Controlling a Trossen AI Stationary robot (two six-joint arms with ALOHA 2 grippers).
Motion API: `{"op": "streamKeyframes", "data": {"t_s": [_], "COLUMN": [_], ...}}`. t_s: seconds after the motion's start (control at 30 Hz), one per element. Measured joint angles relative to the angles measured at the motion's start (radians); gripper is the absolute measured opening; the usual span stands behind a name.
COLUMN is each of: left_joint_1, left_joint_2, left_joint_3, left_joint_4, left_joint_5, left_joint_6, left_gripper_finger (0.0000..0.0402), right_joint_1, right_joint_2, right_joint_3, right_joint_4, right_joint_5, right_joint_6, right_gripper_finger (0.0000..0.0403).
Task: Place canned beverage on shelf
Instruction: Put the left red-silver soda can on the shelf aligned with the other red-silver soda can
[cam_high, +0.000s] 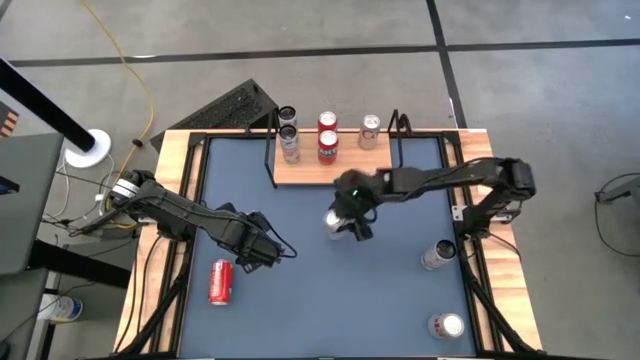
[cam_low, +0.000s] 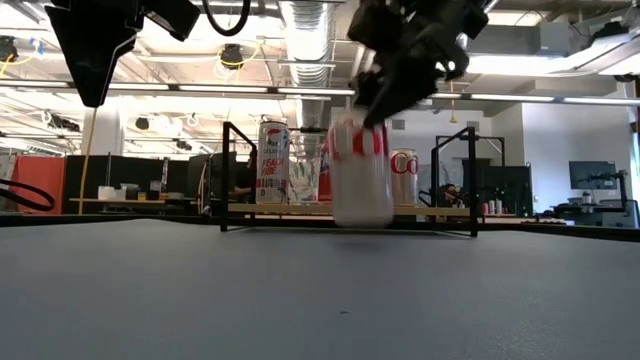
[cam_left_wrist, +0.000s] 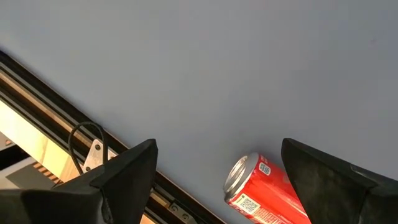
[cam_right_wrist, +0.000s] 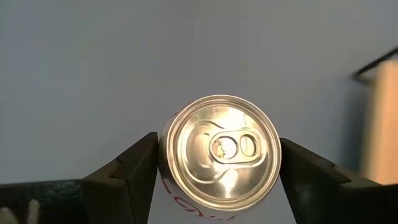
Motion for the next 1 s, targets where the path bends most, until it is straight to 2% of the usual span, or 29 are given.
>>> {"op": "streamKeyframes", "data": {"t_s": [0.23,0.4,0.6,1.0], "left_joint_1": [0.0,0.0,0.0,0.005], "left_joint_2": [0.0,0.0,0.0,0.0], "left_joint_3": [0.0,0.0,0.0,0.0], "left_joint_4": [0.0,0.001,0.005,0.014], "left_joint_5": [0.0,0.0,0.0,0.001], "left_joint_6": [0.0,0.01,0.011,0.033], "left_gripper_finger": [0.033,0.033,0.033,0.033], "right_joint_1": [-0.154,-0.3,-0.463,-0.65], "right_joint_2": [-0.134,-0.189,-0.176,-0.136], "right_joint_3": [0.003,0.003,0.003,0.004], "right_joint_4": [-0.138,-0.147,-0.157,-0.196], "right_joint_5": [-0.016,-0.019,-0.079,-0.148], "right_joint_6": [-0.055,-0.065,-0.108,-0.215], "right_gripper_finger": [0.0278,0.0278,0.0278,0.0278]}}
